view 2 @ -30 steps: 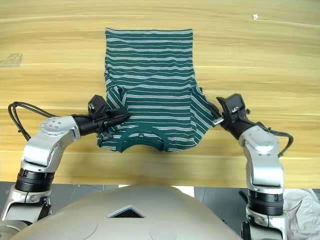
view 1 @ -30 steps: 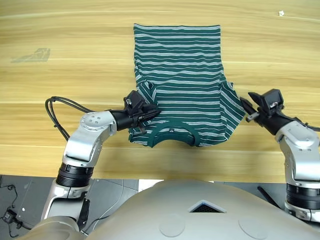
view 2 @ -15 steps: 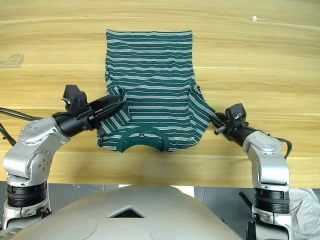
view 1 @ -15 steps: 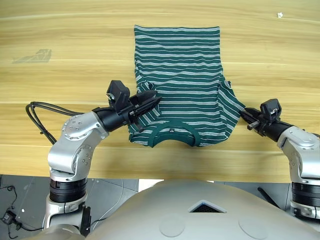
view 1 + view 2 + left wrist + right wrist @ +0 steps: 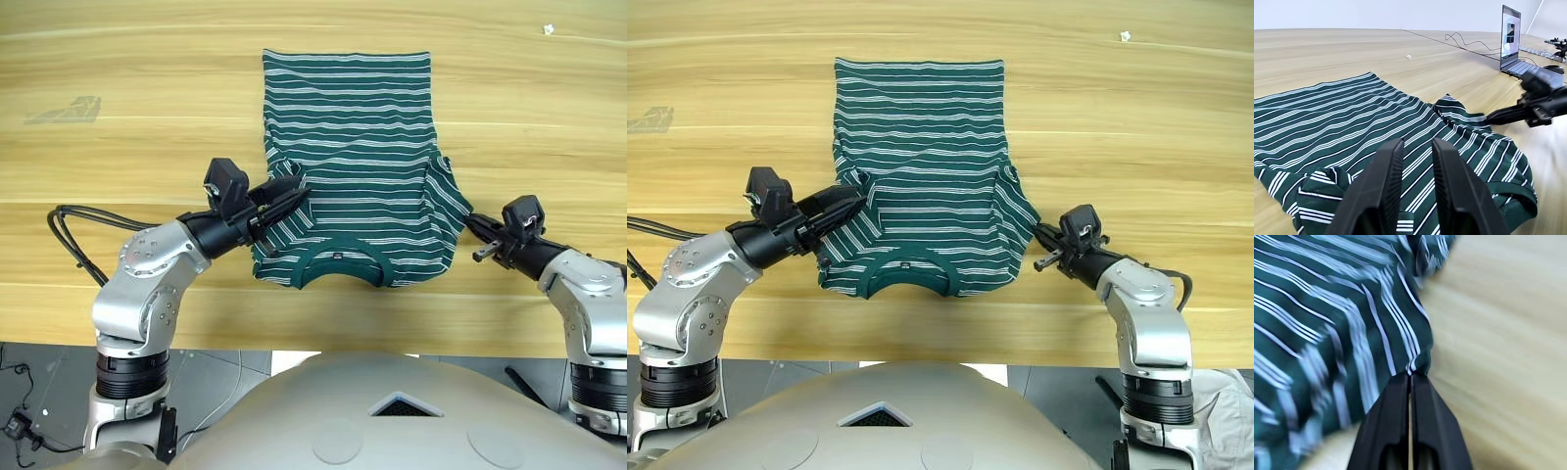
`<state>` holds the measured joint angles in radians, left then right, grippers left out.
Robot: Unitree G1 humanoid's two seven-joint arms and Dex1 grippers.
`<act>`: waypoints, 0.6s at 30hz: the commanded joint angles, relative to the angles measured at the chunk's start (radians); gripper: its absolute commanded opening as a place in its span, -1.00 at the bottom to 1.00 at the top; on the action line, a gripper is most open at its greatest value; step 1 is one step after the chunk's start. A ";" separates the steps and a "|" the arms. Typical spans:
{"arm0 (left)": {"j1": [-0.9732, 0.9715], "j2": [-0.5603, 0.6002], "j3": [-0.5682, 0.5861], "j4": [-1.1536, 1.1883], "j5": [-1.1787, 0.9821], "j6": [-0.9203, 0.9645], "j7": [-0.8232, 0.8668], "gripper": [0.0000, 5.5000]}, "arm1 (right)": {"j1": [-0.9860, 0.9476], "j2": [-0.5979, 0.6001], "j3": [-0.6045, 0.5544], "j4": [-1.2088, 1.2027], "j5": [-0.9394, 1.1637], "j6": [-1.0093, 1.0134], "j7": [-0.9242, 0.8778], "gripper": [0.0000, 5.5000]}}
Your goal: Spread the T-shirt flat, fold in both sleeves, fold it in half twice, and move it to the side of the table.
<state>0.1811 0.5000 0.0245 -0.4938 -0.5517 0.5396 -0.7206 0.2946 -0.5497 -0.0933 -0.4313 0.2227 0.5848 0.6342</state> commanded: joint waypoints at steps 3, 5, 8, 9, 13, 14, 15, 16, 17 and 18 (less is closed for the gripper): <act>-0.012 0.003 0.002 0.032 0.010 -0.018 0.007 -0.62 | 0.021 -0.053 0.065 -0.202 0.002 0.017 0.017 -1.00; -0.016 0.005 0.000 0.043 0.011 -0.023 0.005 -0.62 | 0.015 -0.061 0.100 -0.222 -0.010 0.025 0.013 -1.00; -0.017 0.005 0.001 0.050 0.010 -0.026 0.005 -0.62 | -0.010 -0.065 0.165 -0.224 -0.026 0.032 0.012 -1.00; -0.018 0.004 0.001 0.051 0.009 -0.027 0.005 -0.62 | -0.023 -0.057 0.198 -0.216 -0.029 0.033 0.011 -1.00; -0.031 0.005 -0.006 0.064 0.016 -0.029 0.005 -0.62 | -0.104 0.008 0.392 -0.111 -0.106 0.002 -0.015 -1.00; -0.034 0.009 -0.006 0.067 0.016 -0.028 0.003 -0.62 | -0.119 0.026 0.415 -0.085 -0.118 -0.008 -0.026 -1.00; -0.036 0.013 -0.005 0.070 0.017 -0.028 0.001 -0.62 | -0.130 0.040 0.430 -0.060 -0.125 -0.017 -0.032 -1.00; -0.036 0.015 -0.005 0.074 0.020 -0.029 0.001 -0.62 | -0.137 0.052 0.435 -0.038 -0.123 -0.021 -0.035 -0.90; -0.035 0.016 -0.007 0.078 0.025 -0.031 0.003 -0.62 | -0.143 0.060 0.437 -0.021 -0.121 -0.024 -0.036 -0.86; -0.035 0.015 -0.010 0.084 0.032 -0.034 0.004 -0.62 | -0.146 0.065 0.436 -0.007 -0.118 -0.025 -0.035 -0.78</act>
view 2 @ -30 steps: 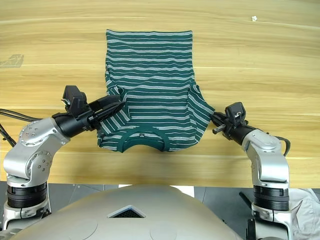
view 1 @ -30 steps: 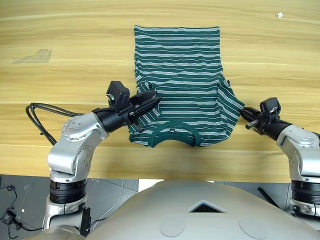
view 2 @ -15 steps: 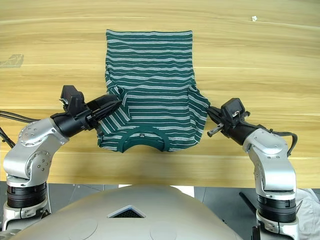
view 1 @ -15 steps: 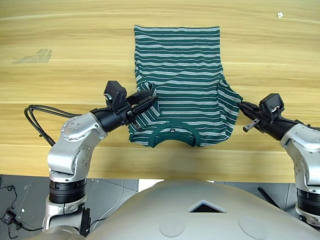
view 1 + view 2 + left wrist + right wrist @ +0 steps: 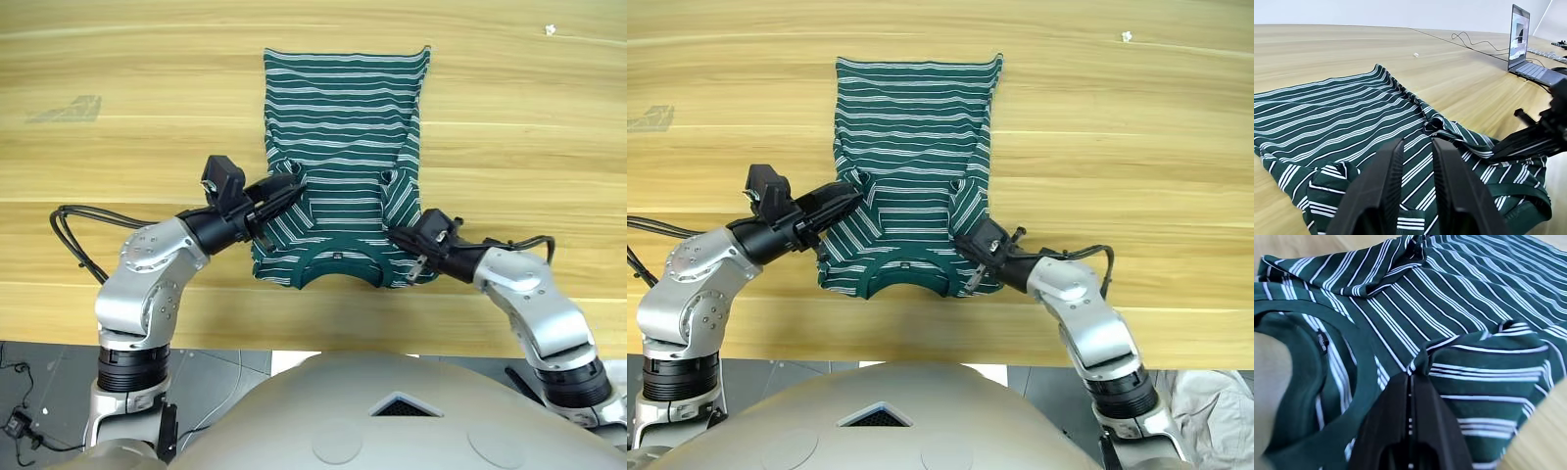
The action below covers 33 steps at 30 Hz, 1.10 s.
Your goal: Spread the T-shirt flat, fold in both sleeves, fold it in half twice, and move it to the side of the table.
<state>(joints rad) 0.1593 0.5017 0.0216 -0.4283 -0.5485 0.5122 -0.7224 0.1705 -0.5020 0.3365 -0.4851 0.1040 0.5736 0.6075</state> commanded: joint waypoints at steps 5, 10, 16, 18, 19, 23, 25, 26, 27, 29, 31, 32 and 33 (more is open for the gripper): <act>-0.026 0.016 -0.013 0.044 0.041 -0.013 -0.003 -0.62 | 0.003 0.012 -0.007 0.018 0.016 -0.005 -0.002 -0.44; -0.047 0.012 -0.011 0.078 0.058 -0.020 0.001 -0.62 | 0.002 0.021 -0.126 -0.129 0.151 0.054 0.018 -0.10; -0.096 0.011 -0.060 0.116 0.114 -0.020 0.023 -0.62 | -0.130 0.086 -0.308 -0.119 0.332 0.134 -0.047 -0.01; -0.096 0.035 -0.077 0.128 0.155 -0.049 0.008 -0.62 | -0.129 0.049 -0.282 -0.063 0.262 0.077 -0.051 0.06; -0.089 0.052 -0.086 0.128 0.181 -0.072 -0.005 -0.62 | -0.121 0.024 -0.257 -0.045 0.222 0.047 -0.045 0.06; 0.008 0.153 -0.113 0.060 0.302 -0.288 -0.096 -0.62 | -0.010 -0.150 -0.116 -0.089 0.074 -0.106 0.083 0.06; 0.047 0.180 -0.110 0.051 0.338 -0.363 -0.113 -0.62 | 0.029 -0.197 -0.112 -0.096 0.047 -0.154 0.115 0.13; 0.065 0.189 -0.107 0.049 0.352 -0.389 -0.116 -0.62 | 0.047 -0.218 -0.116 -0.096 0.035 -0.174 0.126 0.17; 0.089 0.199 -0.109 0.041 0.364 -0.413 -0.123 -0.62 | 0.067 -0.240 -0.122 -0.100 0.024 -0.198 0.138 0.24; 0.152 0.215 -0.114 0.008 0.366 -0.458 -0.149 -0.49 | 0.109 -0.276 -0.133 -0.121 0.009 -0.236 0.156 0.40; 0.210 0.227 -0.127 -0.015 0.377 -0.494 -0.162 -0.34 | 0.153 -0.297 -0.133 -0.140 -0.003 -0.266 0.165 0.54; 0.237 0.237 -0.137 -0.020 0.384 -0.509 -0.174 -0.26 | 0.171 -0.304 -0.125 -0.145 -0.016 -0.280 0.168 0.63; 0.262 0.249 -0.146 -0.022 0.393 -0.526 -0.190 -0.23 | 0.186 -0.309 -0.117 -0.147 -0.029 -0.292 0.171 0.67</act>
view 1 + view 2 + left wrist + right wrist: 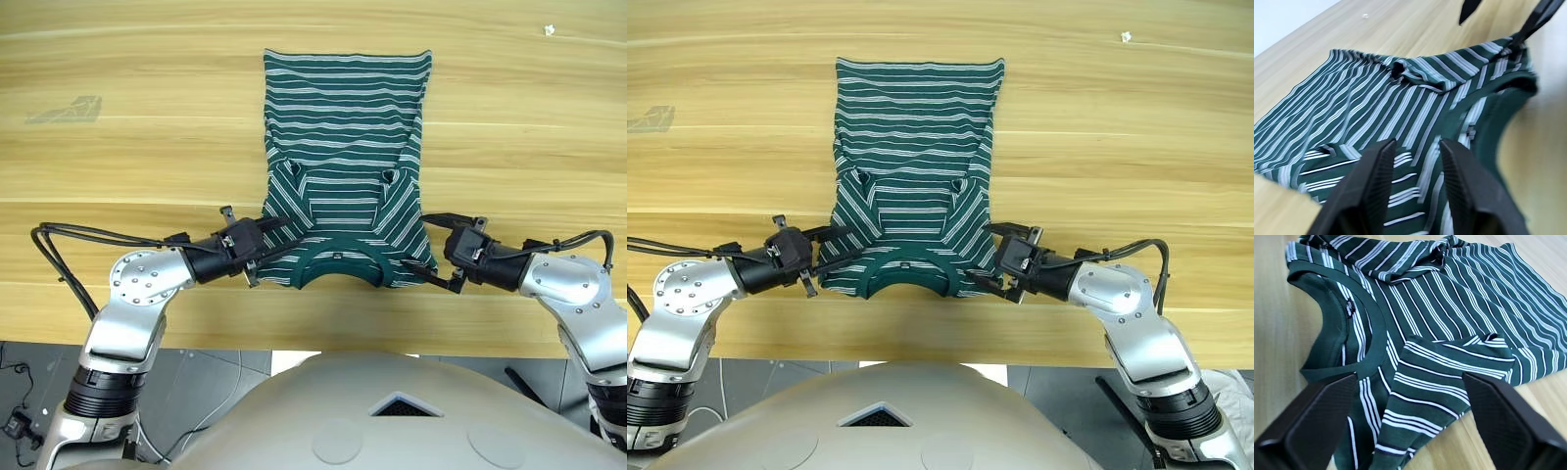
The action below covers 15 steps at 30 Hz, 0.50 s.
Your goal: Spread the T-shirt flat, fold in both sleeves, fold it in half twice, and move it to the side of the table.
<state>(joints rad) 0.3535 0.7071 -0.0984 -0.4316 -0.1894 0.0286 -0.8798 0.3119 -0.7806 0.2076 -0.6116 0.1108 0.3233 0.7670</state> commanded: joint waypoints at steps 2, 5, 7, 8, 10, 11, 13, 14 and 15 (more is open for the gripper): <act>0.106 0.071 -0.044 -0.009 0.066 -0.078 -0.053 -0.12 | 0.059 -0.041 0.026 -0.012 -0.060 -0.062 0.017 0.79; 0.110 0.077 -0.041 0.012 0.084 -0.090 -0.047 -0.10 | 0.062 -0.043 0.045 0.015 -0.090 -0.081 0.024 0.95; 0.125 0.094 -0.037 0.023 0.109 -0.111 -0.049 -0.10 | 0.054 -0.040 0.073 0.035 -0.128 -0.086 0.024 0.95; 0.132 0.101 -0.036 0.026 0.119 -0.120 -0.049 -0.10 | 0.052 -0.038 0.084 0.043 -0.144 -0.089 0.023 0.95; 0.135 0.106 -0.026 0.042 0.141 -0.137 -0.035 -0.10 | 0.034 -0.023 0.108 0.068 -0.194 -0.088 0.002 0.95; 0.133 0.108 -0.021 0.049 0.159 -0.147 -0.024 -0.10 | 0.024 -0.020 0.125 0.085 -0.240 -0.093 -0.016 0.95; 0.137 0.114 -0.014 0.058 0.187 -0.164 -0.012 -0.10 | 0.011 -0.017 0.153 0.107 -0.309 -0.099 -0.039 0.95; 0.142 0.119 -0.013 0.059 0.196 -0.174 -0.010 -0.10 | 0.007 -0.018 0.164 0.113 -0.336 -0.101 -0.048 0.95; 0.153 0.123 -0.011 0.055 0.204 -0.185 -0.008 -0.10 | 0.005 -0.019 0.175 0.114 -0.353 -0.101 -0.049 0.95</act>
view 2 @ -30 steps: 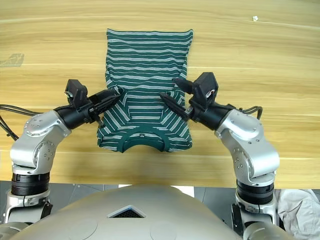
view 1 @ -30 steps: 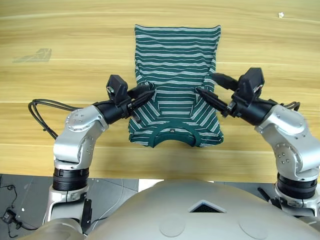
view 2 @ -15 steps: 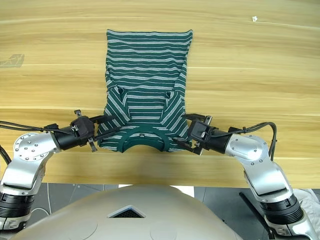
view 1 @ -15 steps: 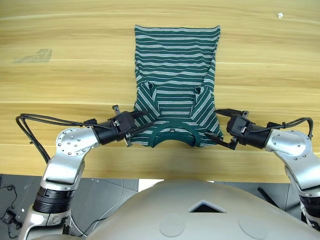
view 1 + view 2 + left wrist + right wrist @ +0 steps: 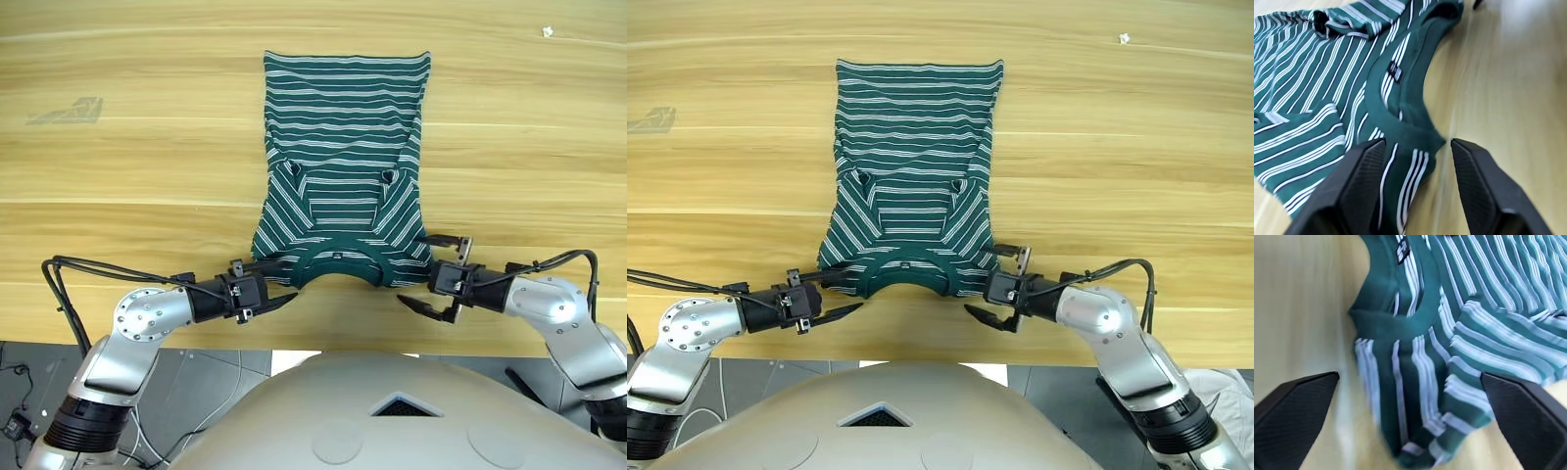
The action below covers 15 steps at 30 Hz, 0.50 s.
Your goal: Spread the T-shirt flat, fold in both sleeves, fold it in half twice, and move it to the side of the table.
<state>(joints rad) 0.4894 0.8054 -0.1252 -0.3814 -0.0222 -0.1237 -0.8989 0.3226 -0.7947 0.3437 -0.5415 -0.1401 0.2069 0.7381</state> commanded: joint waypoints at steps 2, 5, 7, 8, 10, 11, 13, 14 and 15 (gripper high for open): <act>0.028 0.027 0.017 0.001 0.056 -0.053 0.024 -0.10 | -0.010 -0.006 0.061 0.047 -0.136 0.014 -0.026 0.88; 0.019 0.017 0.008 0.010 0.118 -0.070 0.061 -0.10 | -0.009 -0.010 0.093 0.054 -0.186 0.006 -0.035 0.67; 0.008 0.010 0.005 0.013 0.144 -0.070 0.079 -0.10 | 0.001 -0.014 0.104 0.050 -0.198 0.004 -0.034 0.57; 0.002 0.007 0.004 0.015 0.153 -0.067 0.087 -0.10 | 0.004 -0.016 0.105 0.048 -0.200 0.004 -0.034 0.49; -0.024 -0.003 -0.004 0.033 0.180 -0.053 0.106 -0.10 | 0.008 -0.019 0.109 0.045 -0.203 0.003 -0.031 0.37; -0.041 -0.010 -0.013 0.046 0.195 -0.046 0.115 -0.10 | 0.010 -0.019 0.111 0.045 -0.206 0.002 -0.029 0.27; -0.073 -0.021 -0.033 0.064 0.219 -0.034 0.126 -0.10 | 0.015 -0.019 0.112 0.042 -0.209 0.003 -0.027 0.16; -0.089 -0.027 -0.044 0.071 0.229 -0.024 0.128 -0.10 | 0.017 -0.019 0.112 0.039 -0.209 0.004 -0.026 0.08; -0.103 -0.033 -0.056 0.077 0.241 -0.010 0.130 -0.10 | 0.019 -0.019 0.112 0.035 -0.210 0.005 -0.026 -0.02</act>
<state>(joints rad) 0.4083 0.7778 -0.1551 -0.3287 0.1761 -0.1688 -0.7698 0.3117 -0.7937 0.4403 -0.5495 -0.2998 0.1712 0.6910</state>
